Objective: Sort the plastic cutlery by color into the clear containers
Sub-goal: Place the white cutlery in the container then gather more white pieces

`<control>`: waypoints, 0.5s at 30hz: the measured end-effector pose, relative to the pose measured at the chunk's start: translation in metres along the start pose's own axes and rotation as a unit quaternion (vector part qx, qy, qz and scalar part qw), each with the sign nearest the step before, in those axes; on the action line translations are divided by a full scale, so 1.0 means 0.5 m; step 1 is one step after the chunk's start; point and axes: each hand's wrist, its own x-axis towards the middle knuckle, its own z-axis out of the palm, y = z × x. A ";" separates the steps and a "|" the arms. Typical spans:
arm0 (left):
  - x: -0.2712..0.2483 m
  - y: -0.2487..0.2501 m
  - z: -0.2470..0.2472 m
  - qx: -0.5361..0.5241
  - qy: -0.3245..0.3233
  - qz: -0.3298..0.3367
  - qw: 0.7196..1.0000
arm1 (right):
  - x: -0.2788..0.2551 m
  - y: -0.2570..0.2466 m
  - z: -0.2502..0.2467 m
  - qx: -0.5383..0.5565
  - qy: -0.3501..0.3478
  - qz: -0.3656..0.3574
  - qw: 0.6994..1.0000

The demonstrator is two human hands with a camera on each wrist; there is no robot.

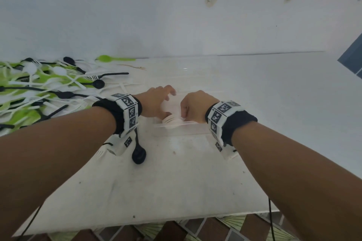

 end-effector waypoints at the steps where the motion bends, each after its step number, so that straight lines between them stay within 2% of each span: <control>1: 0.000 0.002 -0.010 -0.007 -0.018 -0.004 1.000 | 0.001 0.001 0.000 0.000 -0.002 0.001 1.000; 4: -0.002 0.003 -0.047 -0.020 -0.058 -0.019 0.998 | 0.002 0.001 0.000 -0.001 -0.010 0.001 1.000; 7: -0.007 -0.016 -0.074 -0.042 -0.025 -0.037 0.998 | 0.000 0.001 -0.002 0.006 -0.016 0.004 1.000; 11: -0.003 -0.046 -0.057 -0.084 0.018 -0.048 0.995 | 0.007 -0.016 -0.002 -0.009 -0.028 -0.010 1.000; 15: 0.011 -0.052 -0.045 -0.130 0.031 -0.061 0.989 | 0.023 -0.041 0.009 -0.010 -0.030 -0.031 0.999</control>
